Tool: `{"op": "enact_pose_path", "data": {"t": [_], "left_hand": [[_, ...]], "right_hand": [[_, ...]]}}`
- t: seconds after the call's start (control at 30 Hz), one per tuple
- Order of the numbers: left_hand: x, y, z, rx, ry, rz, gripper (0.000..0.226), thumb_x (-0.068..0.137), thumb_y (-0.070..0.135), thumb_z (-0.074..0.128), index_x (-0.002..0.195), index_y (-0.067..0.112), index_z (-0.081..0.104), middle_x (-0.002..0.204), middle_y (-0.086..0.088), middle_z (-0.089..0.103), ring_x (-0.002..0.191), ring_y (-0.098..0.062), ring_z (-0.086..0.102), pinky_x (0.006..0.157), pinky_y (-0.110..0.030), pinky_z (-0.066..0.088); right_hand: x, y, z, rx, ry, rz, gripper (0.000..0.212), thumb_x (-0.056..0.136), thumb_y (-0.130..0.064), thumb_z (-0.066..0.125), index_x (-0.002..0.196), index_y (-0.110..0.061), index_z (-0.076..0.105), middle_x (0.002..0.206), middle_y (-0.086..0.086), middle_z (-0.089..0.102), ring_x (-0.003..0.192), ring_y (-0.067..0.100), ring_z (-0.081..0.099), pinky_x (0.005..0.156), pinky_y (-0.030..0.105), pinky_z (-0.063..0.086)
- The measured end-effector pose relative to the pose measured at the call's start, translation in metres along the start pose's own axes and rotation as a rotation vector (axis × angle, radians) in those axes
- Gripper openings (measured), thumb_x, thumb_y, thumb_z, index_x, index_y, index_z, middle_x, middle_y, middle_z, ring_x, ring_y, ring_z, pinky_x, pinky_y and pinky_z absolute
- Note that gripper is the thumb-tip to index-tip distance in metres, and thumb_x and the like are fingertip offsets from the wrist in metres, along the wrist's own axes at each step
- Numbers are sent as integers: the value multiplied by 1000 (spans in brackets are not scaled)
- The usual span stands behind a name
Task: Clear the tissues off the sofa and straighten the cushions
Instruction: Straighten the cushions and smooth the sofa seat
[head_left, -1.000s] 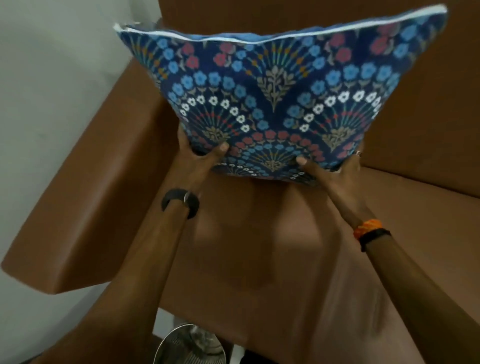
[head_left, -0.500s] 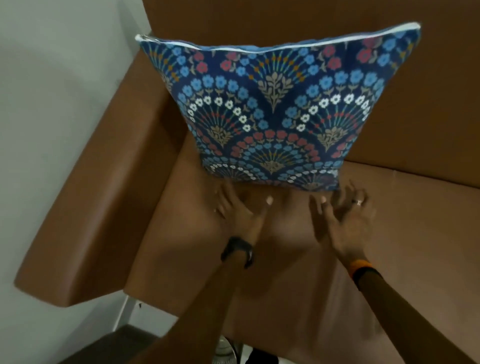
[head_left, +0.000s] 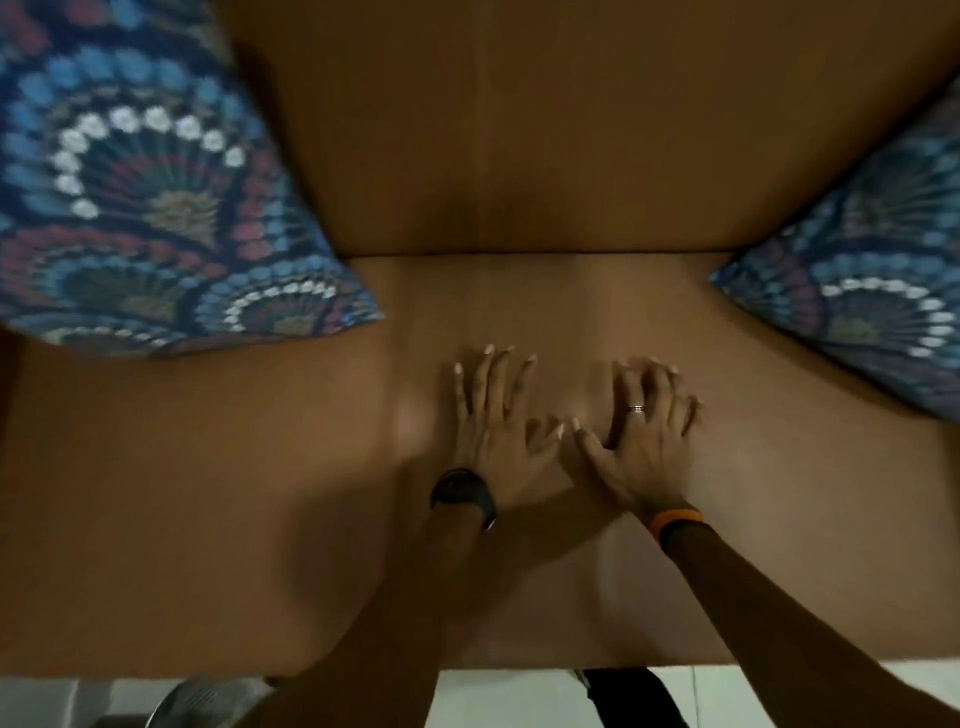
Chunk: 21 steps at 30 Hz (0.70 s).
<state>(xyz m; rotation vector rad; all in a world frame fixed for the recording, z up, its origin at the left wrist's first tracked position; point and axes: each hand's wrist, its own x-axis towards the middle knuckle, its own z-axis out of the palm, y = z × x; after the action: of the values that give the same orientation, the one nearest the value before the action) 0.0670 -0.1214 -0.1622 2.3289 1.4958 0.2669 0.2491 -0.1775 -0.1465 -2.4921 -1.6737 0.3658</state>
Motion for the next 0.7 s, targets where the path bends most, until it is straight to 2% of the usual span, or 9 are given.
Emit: {"op": "enact_pose_path", "data": {"t": [0.1,0.2,0.27,0.33,0.37,0.43,0.53,0.6,0.7], "left_hand": [[59,74,9,-137,-6,139,91,85,67,51,156,24,14,164,-6,18,155,-27,8,123,-61,14],[120,143,8,-309,17,208,102,80,66,62,157,23,11,166,-5,13,155,-23,8,124,-53,22],[164,192,0,-472,-17,177,113,73,67,70,157,27,5,167,-2,8,155,-20,6,123,-43,22],[199,221,-15,-598,-45,76,121,65,69,77,154,36,2,165,-2,8,151,-20,9,120,-47,23],[214,237,-17,-634,-48,19,123,62,70,79,153,41,3,163,-1,9,149,-21,13,118,-51,25],[227,252,-15,-697,-84,-62,122,58,71,81,152,44,6,161,2,12,147,-25,20,115,-55,31],[217,256,-6,-762,-306,-10,128,57,58,89,153,37,9,163,1,21,148,-25,27,118,-57,34],[205,256,4,-737,-321,-10,129,58,49,93,154,34,9,162,0,23,148,-26,27,118,-57,33],[188,257,2,-763,-229,-55,127,59,43,94,154,33,10,159,-1,24,146,-25,27,118,-55,34]], "right_hand": [[13,63,-36,70,98,135,86,84,-70,59,154,-28,34,162,12,31,153,35,24,121,60,22],[29,119,-70,428,362,451,86,83,-65,57,153,-20,35,158,15,34,146,36,36,119,53,34],[40,161,-95,715,549,636,92,83,-61,66,154,-15,32,153,16,35,142,32,40,119,43,39],[47,182,-109,821,653,646,93,82,-54,77,150,-9,33,143,18,37,134,31,44,113,22,38],[49,199,-115,843,697,651,94,80,-52,80,148,-7,34,140,19,37,131,31,45,111,16,36],[56,225,-122,906,757,695,108,73,-54,85,151,-6,28,144,19,35,135,31,41,117,26,36],[65,257,-129,1089,627,652,124,68,-40,93,159,-15,13,158,11,36,146,24,41,122,46,38],[67,270,-134,1185,497,504,114,72,-31,93,156,-17,18,154,7,47,140,19,52,117,46,45],[67,271,-143,1169,407,374,101,71,-39,91,148,-16,31,140,-12,60,129,5,61,110,33,53]]}}
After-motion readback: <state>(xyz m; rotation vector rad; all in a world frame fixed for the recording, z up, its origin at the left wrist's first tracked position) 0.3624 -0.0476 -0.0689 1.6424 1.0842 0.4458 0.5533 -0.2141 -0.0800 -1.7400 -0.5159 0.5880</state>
